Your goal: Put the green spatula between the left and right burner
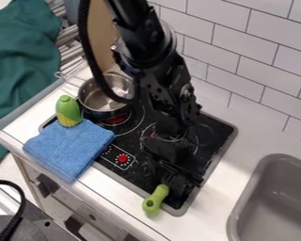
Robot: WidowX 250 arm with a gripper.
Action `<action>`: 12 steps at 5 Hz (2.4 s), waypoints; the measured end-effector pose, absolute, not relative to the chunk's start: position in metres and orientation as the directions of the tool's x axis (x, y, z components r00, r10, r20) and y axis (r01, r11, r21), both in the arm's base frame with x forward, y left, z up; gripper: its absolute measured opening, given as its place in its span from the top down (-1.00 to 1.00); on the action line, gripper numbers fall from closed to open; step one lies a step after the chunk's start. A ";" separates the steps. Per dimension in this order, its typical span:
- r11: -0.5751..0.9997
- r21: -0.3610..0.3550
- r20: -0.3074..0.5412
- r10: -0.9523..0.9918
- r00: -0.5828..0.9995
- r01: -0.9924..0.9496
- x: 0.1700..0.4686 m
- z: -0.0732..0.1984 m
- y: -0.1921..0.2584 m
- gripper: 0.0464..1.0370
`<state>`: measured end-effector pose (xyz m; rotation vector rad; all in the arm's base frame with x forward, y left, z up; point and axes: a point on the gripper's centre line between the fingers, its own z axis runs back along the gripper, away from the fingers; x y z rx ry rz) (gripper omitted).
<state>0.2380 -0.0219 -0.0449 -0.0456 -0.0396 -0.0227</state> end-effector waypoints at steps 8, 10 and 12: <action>0.996 0.008 -0.004 0.093 0.996 -0.093 0.345 -0.039 0.093 -0.03; 0.999 0.019 -0.008 0.035 0.999 -0.035 0.338 -0.036 0.084 -0.79; 0.998 0.038 0.105 0.041 0.994 -0.045 0.332 0.005 0.083 -0.94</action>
